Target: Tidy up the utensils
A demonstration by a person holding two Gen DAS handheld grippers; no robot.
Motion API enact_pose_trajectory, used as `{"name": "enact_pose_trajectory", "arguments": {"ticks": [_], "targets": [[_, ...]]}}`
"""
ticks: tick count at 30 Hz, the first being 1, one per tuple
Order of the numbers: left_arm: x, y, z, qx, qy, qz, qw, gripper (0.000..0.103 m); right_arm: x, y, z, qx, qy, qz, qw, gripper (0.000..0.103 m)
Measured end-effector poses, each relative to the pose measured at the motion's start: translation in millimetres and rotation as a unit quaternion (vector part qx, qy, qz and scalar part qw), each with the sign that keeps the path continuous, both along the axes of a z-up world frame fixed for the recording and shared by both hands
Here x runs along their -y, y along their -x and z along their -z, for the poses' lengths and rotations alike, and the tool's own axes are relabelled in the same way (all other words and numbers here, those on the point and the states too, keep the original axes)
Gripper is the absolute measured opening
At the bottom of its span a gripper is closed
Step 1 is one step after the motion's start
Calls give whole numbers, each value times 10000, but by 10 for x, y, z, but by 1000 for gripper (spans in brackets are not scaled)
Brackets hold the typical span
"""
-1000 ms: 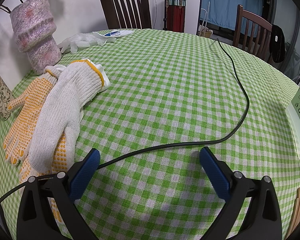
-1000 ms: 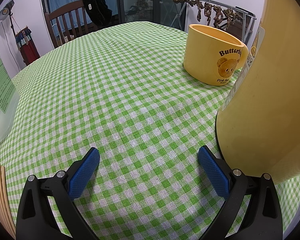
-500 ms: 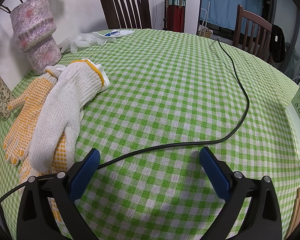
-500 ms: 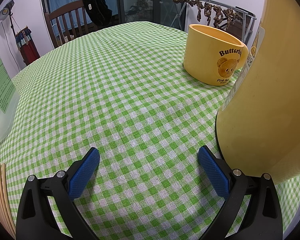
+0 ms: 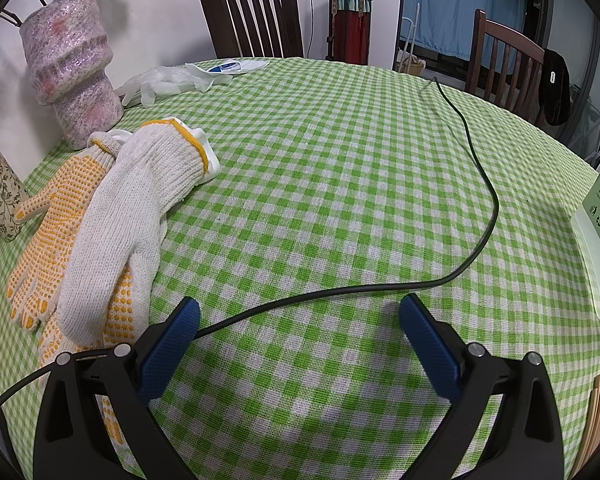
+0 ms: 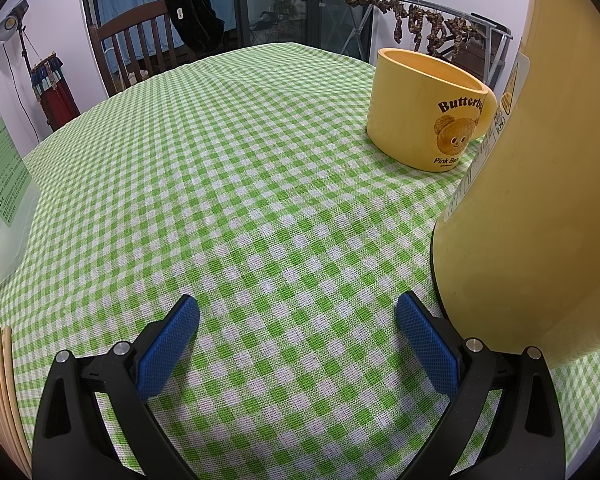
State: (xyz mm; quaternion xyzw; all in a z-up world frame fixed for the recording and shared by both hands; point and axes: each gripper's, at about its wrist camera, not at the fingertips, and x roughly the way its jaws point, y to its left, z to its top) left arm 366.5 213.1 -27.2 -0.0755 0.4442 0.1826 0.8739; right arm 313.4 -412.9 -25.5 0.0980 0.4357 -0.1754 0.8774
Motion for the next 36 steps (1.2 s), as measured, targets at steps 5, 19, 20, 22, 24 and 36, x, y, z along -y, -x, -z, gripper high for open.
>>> {"name": "enact_pose_trajectory", "arguments": {"ticks": [5,19,20,22,24,36], "targets": [[4,0,0,-1,-3,0,10000,97,-8,1,-5,0,0,0,10000,95],[-1,-1,3,0,0,2,10000,97,-5,1,-5,-2,1,1,10000,95],[7,-2,3,-2,-5,2,10000,97,-8,0,-6,-1,0,0,10000,95],[0,-2,4,0,2,0,10000,97,-8,0,-6,-1,0,0,10000,95],[0,-2,3,7,17,0,10000,97,-1,0,-4,3,-13,0,10000,96],[792,1233,-859,2213,-288,1342,9655,96,-581,1027,-554,1427,687,-31,9874,96]]}}
